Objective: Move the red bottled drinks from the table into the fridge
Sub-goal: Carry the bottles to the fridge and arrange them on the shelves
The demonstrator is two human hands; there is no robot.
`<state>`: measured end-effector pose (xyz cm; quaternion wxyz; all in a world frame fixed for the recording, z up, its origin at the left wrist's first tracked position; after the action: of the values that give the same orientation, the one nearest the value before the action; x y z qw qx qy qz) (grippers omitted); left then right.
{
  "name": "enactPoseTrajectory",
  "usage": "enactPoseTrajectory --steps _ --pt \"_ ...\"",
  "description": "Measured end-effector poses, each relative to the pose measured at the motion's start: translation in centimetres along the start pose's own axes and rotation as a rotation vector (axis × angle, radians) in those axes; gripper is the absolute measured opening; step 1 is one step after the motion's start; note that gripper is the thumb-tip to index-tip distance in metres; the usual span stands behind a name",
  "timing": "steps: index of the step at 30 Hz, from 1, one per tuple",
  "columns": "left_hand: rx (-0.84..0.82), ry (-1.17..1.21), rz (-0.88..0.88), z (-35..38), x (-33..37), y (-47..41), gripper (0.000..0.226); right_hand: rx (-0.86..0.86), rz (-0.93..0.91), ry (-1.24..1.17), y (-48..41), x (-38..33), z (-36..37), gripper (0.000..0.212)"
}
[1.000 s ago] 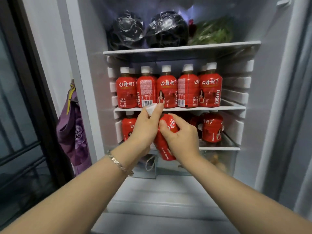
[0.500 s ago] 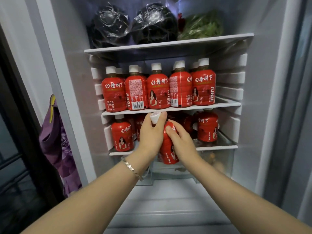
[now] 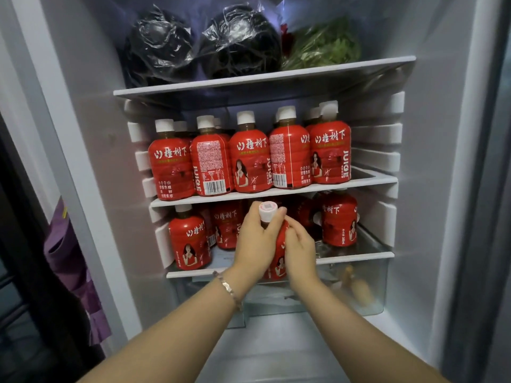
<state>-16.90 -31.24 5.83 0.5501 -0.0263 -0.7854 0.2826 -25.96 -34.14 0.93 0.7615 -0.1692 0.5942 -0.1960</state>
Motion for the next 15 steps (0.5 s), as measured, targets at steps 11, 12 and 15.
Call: enactPoseTrajectory --steps 11,12,15 --pt "-0.011 0.01 -0.118 -2.6 -1.3 -2.9 0.018 -0.293 0.264 -0.171 -2.3 2.6 0.7 0.031" --pt "0.015 0.019 -0.115 -3.0 -1.3 -2.7 0.016 -0.301 0.284 -0.171 -2.0 2.8 0.9 0.032" --pt "0.006 0.119 -0.253 -2.3 -2.1 -1.8 0.011 -0.315 0.341 -0.177 -1.6 2.6 1.8 0.031"
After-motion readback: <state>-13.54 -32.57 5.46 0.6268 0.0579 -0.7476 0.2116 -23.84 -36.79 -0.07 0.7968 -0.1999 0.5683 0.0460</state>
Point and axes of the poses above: each hand's wrist, its own y-axis away from the middle knuckle, its own z-axis out of the palm, x = y × z, the point moved 8 cm from there along -y, towards the middle knuckle, and after that the axes turned 7 degrees about -z, right-handed, at the moved point
